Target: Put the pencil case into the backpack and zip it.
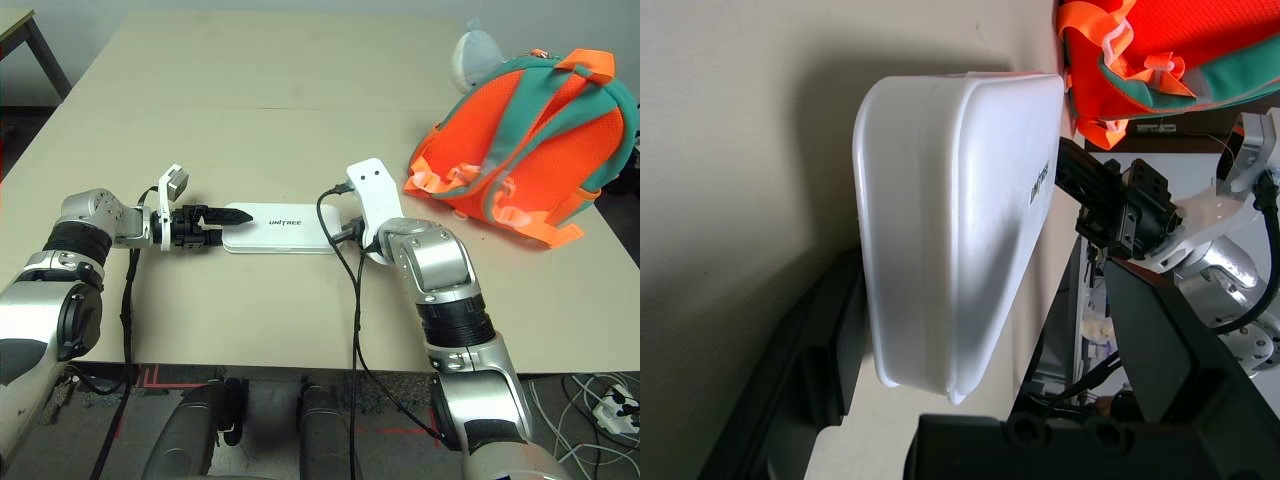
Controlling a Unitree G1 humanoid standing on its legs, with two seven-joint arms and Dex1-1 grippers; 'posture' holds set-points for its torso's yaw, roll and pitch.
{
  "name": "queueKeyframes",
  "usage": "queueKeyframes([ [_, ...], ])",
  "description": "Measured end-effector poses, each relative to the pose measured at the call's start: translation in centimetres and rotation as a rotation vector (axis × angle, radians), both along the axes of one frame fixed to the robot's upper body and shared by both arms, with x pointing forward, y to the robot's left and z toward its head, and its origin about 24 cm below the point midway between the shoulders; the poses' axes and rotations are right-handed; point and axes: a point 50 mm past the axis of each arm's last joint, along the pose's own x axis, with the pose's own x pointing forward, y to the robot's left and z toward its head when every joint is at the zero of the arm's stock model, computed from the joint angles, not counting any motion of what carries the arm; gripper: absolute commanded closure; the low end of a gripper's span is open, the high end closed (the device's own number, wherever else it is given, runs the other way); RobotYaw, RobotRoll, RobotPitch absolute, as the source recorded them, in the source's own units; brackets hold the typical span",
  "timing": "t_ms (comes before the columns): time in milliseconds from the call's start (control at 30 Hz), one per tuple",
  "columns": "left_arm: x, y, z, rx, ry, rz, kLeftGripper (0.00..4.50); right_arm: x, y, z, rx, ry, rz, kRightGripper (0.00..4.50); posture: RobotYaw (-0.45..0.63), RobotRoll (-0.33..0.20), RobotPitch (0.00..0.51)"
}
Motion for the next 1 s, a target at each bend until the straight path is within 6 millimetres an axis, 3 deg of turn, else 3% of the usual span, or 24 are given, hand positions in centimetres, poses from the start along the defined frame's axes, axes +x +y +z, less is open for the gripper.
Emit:
queueKeyframes([
  [333,0.0,0.0,-0.1,-0.006,-0.002,-0.002,0.0,-0.1,0.3,0.4,0.003,-0.02,0.015,4.48,0.1,0.0,0.212],
  [433,0.0,0.1,-0.2,-0.005,-0.007,0.001,0.58,-0.1,0.4,0.4,0.004,-0.022,0.017,4.5,0.1,0.0,0.211],
  [633,0.0,0.3,-0.7,-0.008,-0.031,0.015,2.48,-0.1,0.4,0.5,0.004,-0.028,0.017,4.5,0.1,0.0,0.208],
  [700,0.1,0.2,-0.4,-0.055,-0.057,0.014,2.82,-0.1,0.3,0.6,0.001,-0.031,0.01,4.5,0.1,0.0,0.208],
  [833,0.5,0.1,0.5,-0.109,-0.125,0.032,3.03,-0.1,0.2,0.7,0.005,-0.042,-0.005,4.5,0.1,0.0,0.207],
  [1000,0.9,-0.1,1.6,-0.134,-0.186,0.045,3.05,-1.2,0.5,3.1,0.056,-0.125,-0.02,3.3,0.09,0.0,0.205],
])
